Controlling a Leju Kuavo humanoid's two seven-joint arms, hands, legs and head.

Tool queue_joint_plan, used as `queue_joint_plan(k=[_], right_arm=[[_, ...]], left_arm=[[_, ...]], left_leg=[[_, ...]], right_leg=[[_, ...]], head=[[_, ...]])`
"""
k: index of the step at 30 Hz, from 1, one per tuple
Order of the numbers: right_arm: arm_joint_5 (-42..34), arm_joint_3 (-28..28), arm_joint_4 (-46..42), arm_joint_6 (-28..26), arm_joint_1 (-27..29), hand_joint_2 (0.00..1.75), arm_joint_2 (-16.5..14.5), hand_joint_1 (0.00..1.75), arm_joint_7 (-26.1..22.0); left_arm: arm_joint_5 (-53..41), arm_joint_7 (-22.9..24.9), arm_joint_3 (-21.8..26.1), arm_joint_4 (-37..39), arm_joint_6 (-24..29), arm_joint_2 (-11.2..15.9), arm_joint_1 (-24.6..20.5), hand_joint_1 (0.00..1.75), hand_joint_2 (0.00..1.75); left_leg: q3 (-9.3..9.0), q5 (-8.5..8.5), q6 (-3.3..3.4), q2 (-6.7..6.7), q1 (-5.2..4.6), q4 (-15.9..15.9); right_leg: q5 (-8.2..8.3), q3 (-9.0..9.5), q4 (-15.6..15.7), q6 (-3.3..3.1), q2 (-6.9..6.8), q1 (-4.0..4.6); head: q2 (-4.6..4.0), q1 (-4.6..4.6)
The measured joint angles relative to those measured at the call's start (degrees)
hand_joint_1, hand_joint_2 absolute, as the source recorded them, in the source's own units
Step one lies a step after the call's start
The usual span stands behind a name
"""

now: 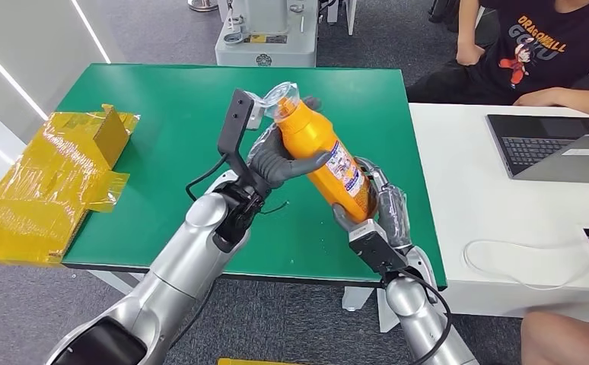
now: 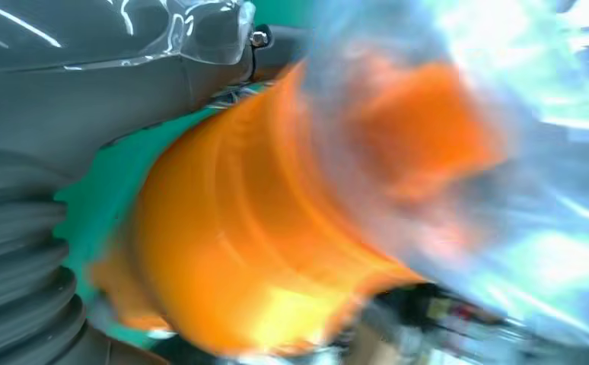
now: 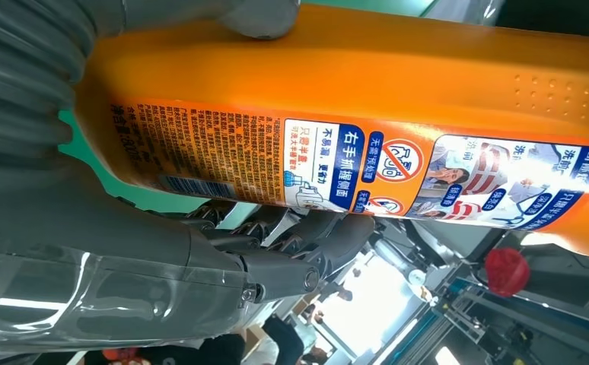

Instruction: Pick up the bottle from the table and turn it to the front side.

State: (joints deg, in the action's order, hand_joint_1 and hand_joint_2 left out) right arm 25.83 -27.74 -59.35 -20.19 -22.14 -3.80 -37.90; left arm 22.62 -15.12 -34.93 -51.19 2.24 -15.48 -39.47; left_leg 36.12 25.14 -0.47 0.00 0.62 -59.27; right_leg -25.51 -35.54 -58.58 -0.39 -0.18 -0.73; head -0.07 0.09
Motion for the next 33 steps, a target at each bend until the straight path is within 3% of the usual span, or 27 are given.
queue_joint_plan(k=[4,8,24,25,28,29,33], right_arm=[[-0.4,0.1,1.6,-1.4,-0.1,1.75,0.0,1.75,-1.1],[-0.7,0.3,3.3,-2.4,-0.4,1.75,-0.1,1.75,-1.8],[-1.0,0.4,6.1,-3.6,-0.9,1.75,-0.5,1.75,-1.7],[-1.0,0.4,6.1,-3.6,-0.9,1.75,-0.5,1.75,-1.7],[-1.1,0.4,6.2,-3.8,-1.0,1.75,-0.5,1.75,-1.7],[-1.1,0.4,6.3,-3.9,-1.0,1.75,-0.6,1.75,-1.7],[-1.2,0.4,6.4,-4.1,-1.0,1.75,-0.7,1.75,-1.7]], left_arm=[[-0.6,-0.9,0.0,-1.4,5.8,-2.8,0.3,0.00,1.75],[-1.6,-1.7,0.2,-2.3,7.3,-4.2,1.2,0.00,1.75],[-5.5,-2.3,1.7,-3.4,7.2,-5.0,3.5,0.03,1.75],[-5.7,-2.3,1.8,-3.4,7.2,-5.0,3.6,0.19,1.75],[-6.1,-2.3,1.8,-3.4,7.0,-5.0,3.7,1.38,1.75],[-6.3,-2.3,1.8,-3.4,6.9,-5.0,3.7,1.67,1.75],[-7.2,-2.2,1.8,-3.4,6.9,-5.0,3.6,1.75,1.75]], left_leg=[[0.03,0.00,0.00,-0.04,0.00,0.0],[0.03,0.00,0.00,-0.03,0.00,0.0],[0.03,0.00,0.00,-0.04,0.00,0.0],[0.03,0.00,0.00,-0.04,0.00,0.0],[0.03,0.00,0.00,-0.04,0.00,0.0],[0.03,0.00,0.00,-0.04,0.00,0.0],[0.03,0.00,0.00,-0.04,0.00,0.0]], right_leg=[[0.00,0.01,0.0,0.00,-0.03,0.00],[0.00,0.00,0.0,0.00,-0.02,0.00],[0.00,0.00,0.0,0.00,-0.02,0.00],[0.00,0.00,0.0,0.00,-0.02,0.00],[0.00,0.00,0.0,0.00,-0.02,0.00],[0.00,0.00,0.0,0.00,-0.02,0.00],[0.00,0.00,0.0,0.00,-0.02,0.00]], head=[[0.00,0.00],[0.00,0.01],[0.00,-0.01],[0.00,-0.01],[0.00,-0.01],[0.00,0.00],[0.00,-0.01]])
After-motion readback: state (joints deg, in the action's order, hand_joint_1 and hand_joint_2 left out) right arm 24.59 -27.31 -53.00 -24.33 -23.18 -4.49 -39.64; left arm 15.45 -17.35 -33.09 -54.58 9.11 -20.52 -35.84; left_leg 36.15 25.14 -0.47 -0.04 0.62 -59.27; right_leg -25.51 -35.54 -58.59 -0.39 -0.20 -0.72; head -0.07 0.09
